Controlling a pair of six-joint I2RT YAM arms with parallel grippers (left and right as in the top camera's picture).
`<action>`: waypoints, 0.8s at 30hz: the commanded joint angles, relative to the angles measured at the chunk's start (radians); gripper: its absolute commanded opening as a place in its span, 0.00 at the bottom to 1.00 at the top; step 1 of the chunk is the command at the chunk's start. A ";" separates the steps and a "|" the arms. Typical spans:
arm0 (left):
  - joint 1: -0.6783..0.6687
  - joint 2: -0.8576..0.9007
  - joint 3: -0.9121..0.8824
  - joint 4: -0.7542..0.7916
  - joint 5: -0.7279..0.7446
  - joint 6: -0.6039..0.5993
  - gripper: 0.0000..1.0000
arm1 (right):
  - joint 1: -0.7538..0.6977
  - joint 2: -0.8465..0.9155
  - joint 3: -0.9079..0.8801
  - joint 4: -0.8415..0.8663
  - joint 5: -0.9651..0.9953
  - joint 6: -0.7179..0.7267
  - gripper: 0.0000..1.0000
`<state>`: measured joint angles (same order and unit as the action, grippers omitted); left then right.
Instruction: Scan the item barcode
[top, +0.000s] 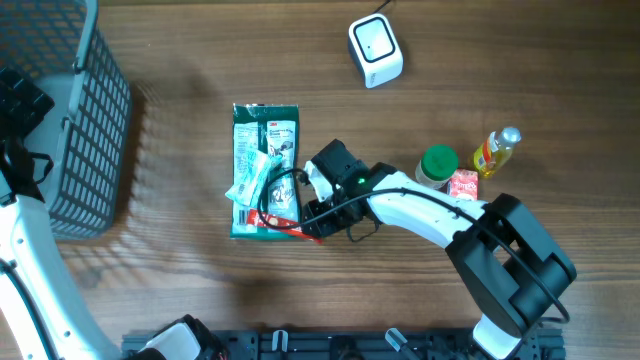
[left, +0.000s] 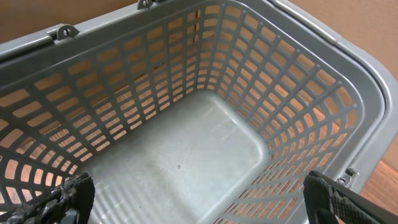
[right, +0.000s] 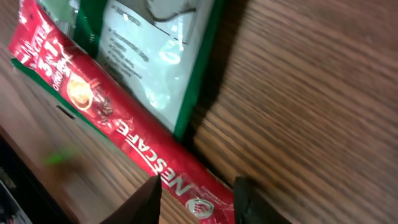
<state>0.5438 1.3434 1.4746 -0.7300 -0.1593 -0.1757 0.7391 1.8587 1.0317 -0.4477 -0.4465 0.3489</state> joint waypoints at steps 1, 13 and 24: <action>0.004 -0.002 0.006 0.002 0.005 0.018 1.00 | 0.004 0.003 -0.009 -0.014 0.009 0.051 0.36; 0.004 -0.002 0.006 0.002 0.005 0.018 1.00 | 0.002 -0.038 0.022 -0.056 0.010 0.079 0.33; 0.004 -0.002 0.006 0.003 0.005 0.018 1.00 | 0.002 -0.200 0.103 -0.182 0.193 -0.540 0.38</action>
<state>0.5438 1.3434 1.4746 -0.7300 -0.1593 -0.1757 0.7391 1.6539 1.1297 -0.6170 -0.3519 0.0399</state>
